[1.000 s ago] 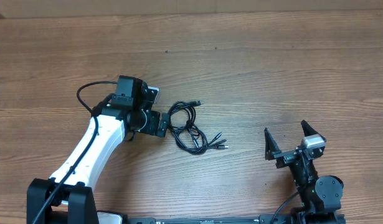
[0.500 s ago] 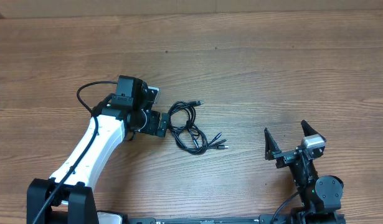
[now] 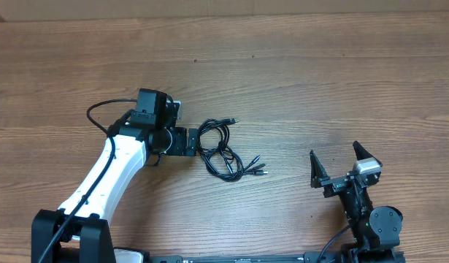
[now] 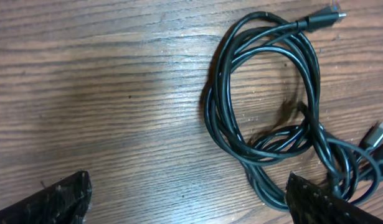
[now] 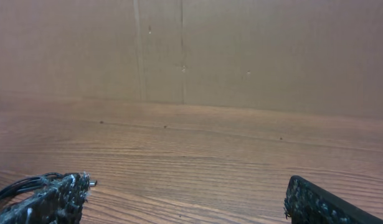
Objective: Untangle cables
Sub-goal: 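Lower the left gripper over the cable loops at the bundle's left edge, then close the left gripper on the black cable loops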
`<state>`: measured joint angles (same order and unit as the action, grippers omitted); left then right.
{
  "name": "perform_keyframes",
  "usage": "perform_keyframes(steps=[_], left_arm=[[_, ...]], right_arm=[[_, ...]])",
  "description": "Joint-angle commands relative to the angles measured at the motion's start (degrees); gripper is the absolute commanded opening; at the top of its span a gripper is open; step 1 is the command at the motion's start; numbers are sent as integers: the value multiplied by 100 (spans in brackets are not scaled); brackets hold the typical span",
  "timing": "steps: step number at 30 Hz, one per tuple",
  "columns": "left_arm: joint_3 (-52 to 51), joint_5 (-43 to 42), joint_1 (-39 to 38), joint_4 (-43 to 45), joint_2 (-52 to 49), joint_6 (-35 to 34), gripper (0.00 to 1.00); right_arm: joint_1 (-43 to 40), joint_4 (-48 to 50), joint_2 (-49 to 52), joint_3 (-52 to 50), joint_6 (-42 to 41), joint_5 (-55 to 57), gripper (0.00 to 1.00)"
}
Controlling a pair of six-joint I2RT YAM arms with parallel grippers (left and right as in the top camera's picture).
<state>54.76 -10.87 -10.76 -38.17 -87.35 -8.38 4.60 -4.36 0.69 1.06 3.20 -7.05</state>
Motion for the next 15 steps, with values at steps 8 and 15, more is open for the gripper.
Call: perform_keyframes(steps=[8, 15], left_arm=[[122, 293, -592, -28, -208, -1368, 99], [122, 289, -728, 247, -887, -2031, 99]], right_arm=[[22, 15, -52, -59, -17, 59, 100], [22, 15, -52, -59, -17, 59, 100]])
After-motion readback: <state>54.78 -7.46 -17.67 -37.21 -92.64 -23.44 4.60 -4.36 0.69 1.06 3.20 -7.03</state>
